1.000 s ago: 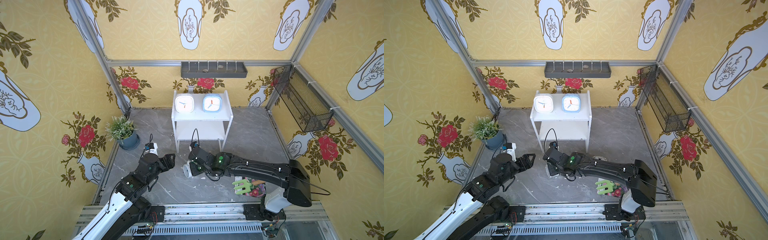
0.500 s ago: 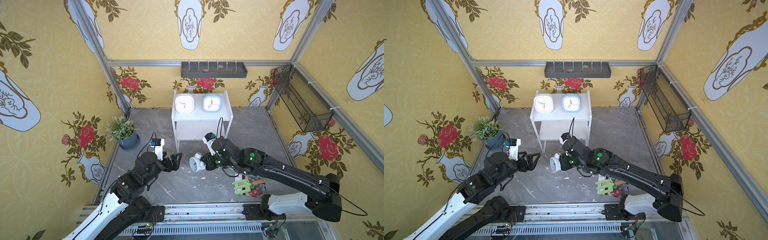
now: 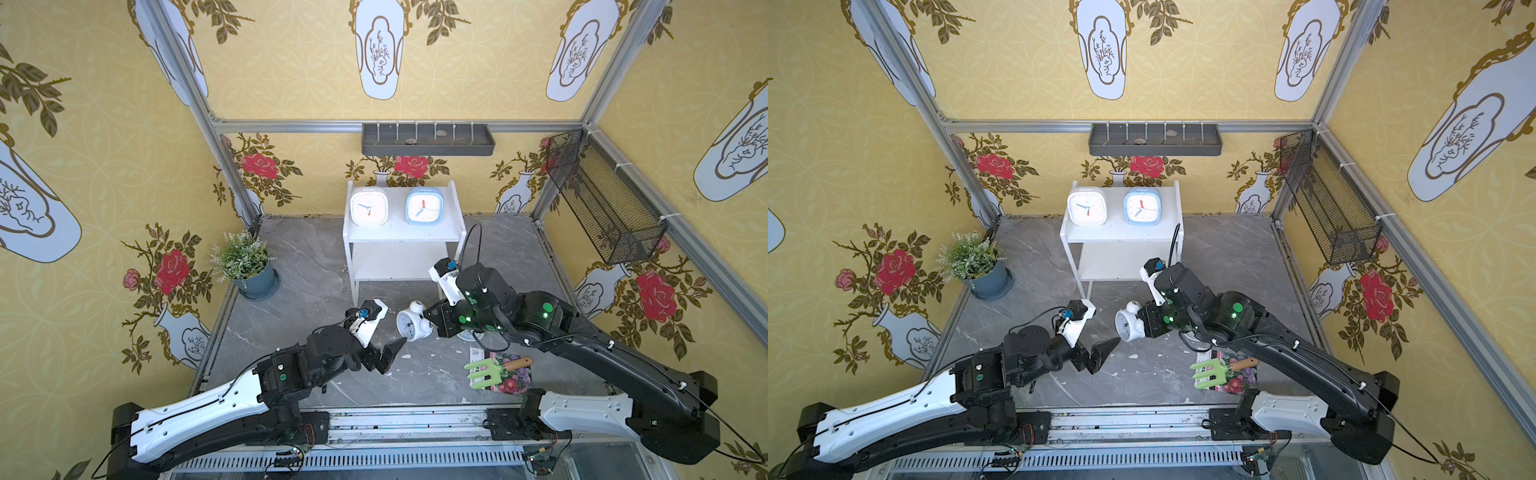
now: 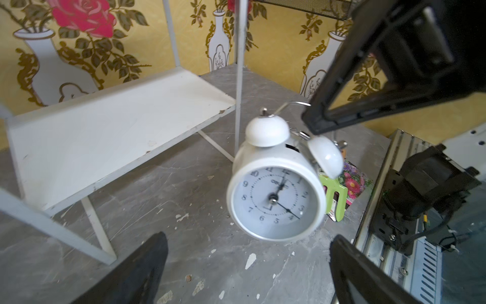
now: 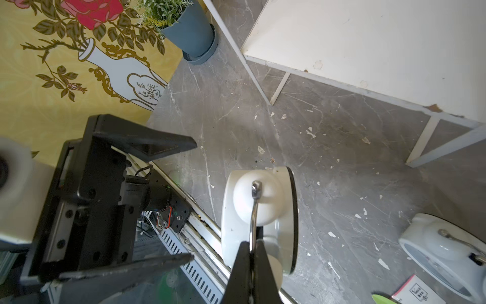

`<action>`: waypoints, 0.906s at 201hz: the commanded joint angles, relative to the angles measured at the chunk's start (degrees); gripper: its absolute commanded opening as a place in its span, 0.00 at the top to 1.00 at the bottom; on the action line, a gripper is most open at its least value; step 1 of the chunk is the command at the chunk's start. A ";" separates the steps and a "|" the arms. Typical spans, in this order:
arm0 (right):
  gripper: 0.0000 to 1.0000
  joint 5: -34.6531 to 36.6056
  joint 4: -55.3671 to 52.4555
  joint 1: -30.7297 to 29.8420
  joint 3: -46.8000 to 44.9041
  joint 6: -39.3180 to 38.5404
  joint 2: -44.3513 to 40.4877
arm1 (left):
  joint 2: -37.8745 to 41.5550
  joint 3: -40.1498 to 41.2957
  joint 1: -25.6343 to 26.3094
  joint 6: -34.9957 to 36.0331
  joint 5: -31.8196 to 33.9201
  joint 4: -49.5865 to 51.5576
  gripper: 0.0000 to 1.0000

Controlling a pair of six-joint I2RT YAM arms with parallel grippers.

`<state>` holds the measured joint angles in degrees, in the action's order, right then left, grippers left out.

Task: Place the alarm clocks on the shelf by style
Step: Pick up the alarm from the center of the board.

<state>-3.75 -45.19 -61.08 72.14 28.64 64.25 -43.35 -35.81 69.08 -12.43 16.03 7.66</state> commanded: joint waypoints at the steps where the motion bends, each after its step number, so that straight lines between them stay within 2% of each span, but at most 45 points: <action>1: 1.00 -2.67 0.50 0.08 0.82 -1.37 -0.49 | -2.04 0.57 1.37 6.40 0.36 -6.87 0.01; 83: 1.00 -5.05 3.33 0.08 -0.94 -1.06 -1.20 | -7.57 0.57 2.75 7.93 -0.48 -10.86 0.01; 130: 1.00 -5.69 3.62 0.09 -0.82 -1.01 -1.05 | -7.23 1.18 2.73 7.66 -0.73 -11.09 0.01; 182: 1.00 -7.10 3.92 -0.09 -1.41 -1.12 -1.56 | -6.61 1.14 2.75 7.20 -4.07 -8.60 0.02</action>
<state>-9.89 -44.86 -61.08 70.98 28.01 63.22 -50.33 -34.87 71.85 -5.02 14.31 -1.41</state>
